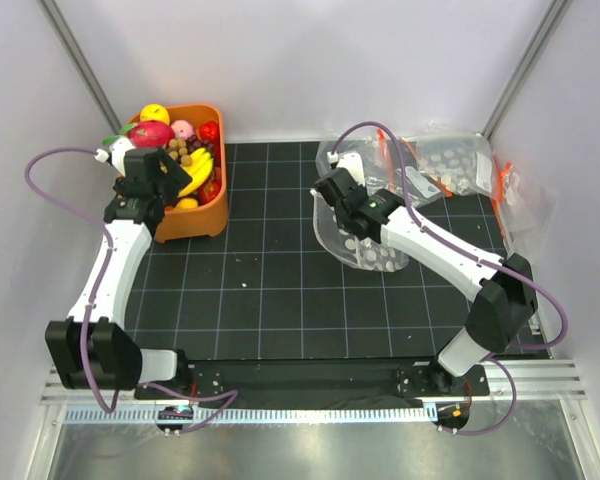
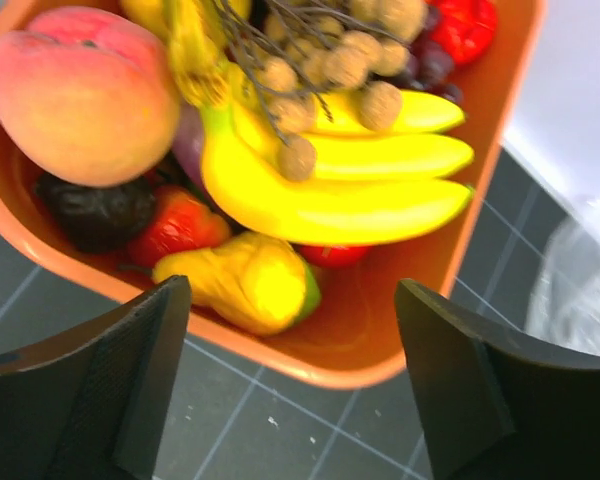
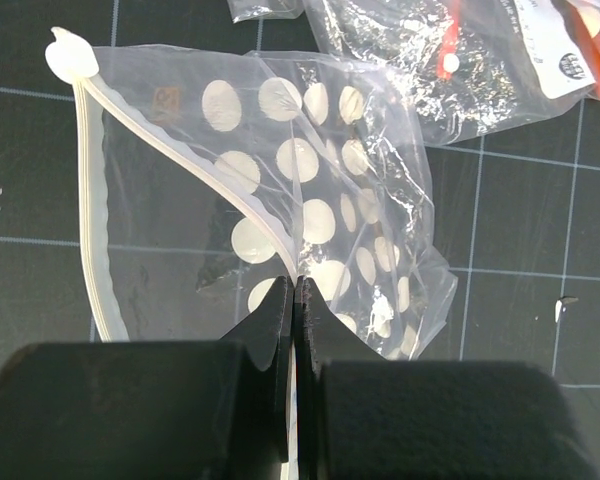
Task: Place the food in the zip-top bag and seal the zipper
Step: Pick up the fake fruit from the bin.
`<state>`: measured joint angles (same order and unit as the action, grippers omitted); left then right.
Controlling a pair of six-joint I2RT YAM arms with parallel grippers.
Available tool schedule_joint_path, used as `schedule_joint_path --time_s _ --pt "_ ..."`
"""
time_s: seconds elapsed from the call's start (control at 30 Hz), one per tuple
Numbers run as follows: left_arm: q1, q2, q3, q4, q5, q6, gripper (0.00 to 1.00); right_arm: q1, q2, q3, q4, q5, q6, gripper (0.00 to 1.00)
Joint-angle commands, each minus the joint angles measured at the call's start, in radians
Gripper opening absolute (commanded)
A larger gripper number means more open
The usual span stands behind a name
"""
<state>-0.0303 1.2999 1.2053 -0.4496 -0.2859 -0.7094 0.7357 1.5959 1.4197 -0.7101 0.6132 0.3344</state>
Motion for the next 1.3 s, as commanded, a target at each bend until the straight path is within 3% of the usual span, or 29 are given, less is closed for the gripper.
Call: schedule_joint_path --time_s 0.0,0.13,0.37,0.73,0.8,0.87,0.9,0.97,1.27 --pt "0.012 0.051 0.074 -0.015 -0.119 0.031 0.85 -0.001 -0.027 -0.008 0.034 -0.029 -0.011 0.01" --pt "0.015 0.116 0.131 -0.023 -0.176 0.079 0.75 -0.001 -0.040 -0.021 0.040 -0.033 -0.014 0.01" --pt "0.026 0.222 0.227 -0.035 -0.285 0.148 0.67 -0.001 -0.060 -0.039 0.049 -0.046 -0.015 0.01" --pt "0.101 0.403 0.335 -0.046 -0.243 0.159 0.55 -0.001 -0.057 -0.048 0.055 -0.049 -0.020 0.01" --pt "0.113 0.435 0.349 -0.047 -0.214 0.156 0.43 -0.001 -0.056 -0.051 0.057 -0.049 -0.020 0.01" --pt "0.119 0.449 0.367 -0.049 -0.171 0.157 0.24 -0.001 -0.054 -0.056 0.057 -0.050 -0.018 0.01" --pt "0.119 0.453 0.382 -0.049 -0.136 0.162 0.11 -0.001 -0.053 -0.056 0.058 -0.050 -0.021 0.01" --pt "0.119 0.441 0.395 -0.049 -0.099 0.157 0.00 -0.001 -0.051 -0.057 0.058 -0.049 -0.021 0.01" --pt "0.105 0.247 0.333 -0.035 -0.061 0.188 0.00 -0.001 -0.053 -0.061 0.067 -0.067 -0.023 0.01"
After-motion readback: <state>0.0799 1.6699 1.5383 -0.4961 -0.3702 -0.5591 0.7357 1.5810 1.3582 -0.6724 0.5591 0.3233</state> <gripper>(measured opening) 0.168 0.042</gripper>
